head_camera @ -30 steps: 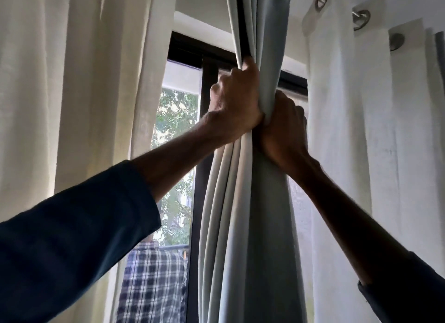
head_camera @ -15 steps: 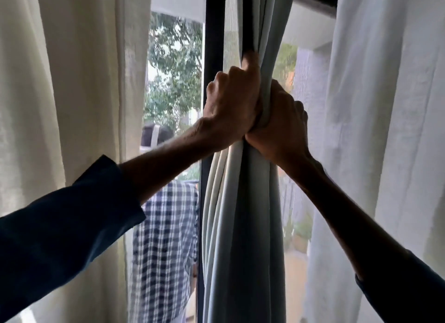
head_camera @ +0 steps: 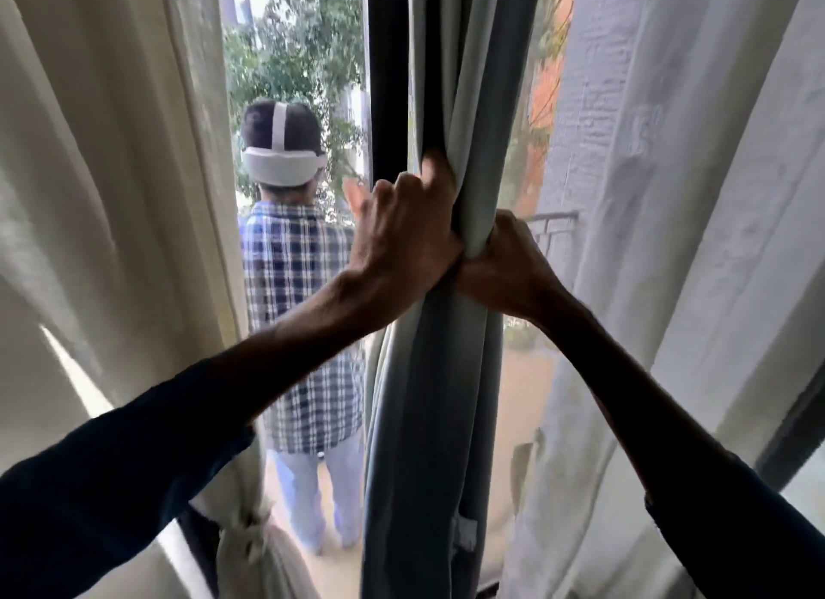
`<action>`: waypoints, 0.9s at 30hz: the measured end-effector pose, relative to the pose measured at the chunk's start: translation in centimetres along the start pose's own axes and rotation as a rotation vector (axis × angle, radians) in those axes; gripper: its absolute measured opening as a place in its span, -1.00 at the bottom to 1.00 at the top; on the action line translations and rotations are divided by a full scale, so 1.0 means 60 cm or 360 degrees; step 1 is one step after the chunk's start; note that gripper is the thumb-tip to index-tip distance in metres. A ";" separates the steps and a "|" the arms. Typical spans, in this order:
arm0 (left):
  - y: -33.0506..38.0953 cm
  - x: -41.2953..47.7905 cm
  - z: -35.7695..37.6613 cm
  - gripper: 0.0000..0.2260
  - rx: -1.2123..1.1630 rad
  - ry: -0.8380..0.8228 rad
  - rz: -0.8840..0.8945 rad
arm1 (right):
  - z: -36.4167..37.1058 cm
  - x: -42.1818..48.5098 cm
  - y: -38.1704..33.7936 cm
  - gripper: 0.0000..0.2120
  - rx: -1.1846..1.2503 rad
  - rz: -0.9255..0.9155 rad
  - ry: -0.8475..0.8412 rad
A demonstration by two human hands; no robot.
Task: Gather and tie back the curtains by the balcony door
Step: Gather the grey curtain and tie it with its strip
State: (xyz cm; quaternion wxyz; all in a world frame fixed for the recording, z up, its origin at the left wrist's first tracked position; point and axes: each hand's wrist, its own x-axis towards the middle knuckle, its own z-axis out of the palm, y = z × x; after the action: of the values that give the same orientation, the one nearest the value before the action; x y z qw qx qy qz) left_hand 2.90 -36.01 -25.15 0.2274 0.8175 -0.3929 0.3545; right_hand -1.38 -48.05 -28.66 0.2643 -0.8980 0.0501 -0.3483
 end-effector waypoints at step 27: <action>-0.031 -0.040 0.045 -0.81 -0.0088 -0.0602 -0.0009 | 0.115 -0.109 0.044 -0.30 0.0271 0.0065 -0.0304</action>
State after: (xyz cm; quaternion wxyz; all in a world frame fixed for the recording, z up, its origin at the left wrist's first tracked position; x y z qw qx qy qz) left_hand 4.40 -35.52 -28.87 0.1729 0.8640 -0.4360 0.1830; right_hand -1.55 -45.49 -38.16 0.3503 -0.9001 0.0132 -0.2587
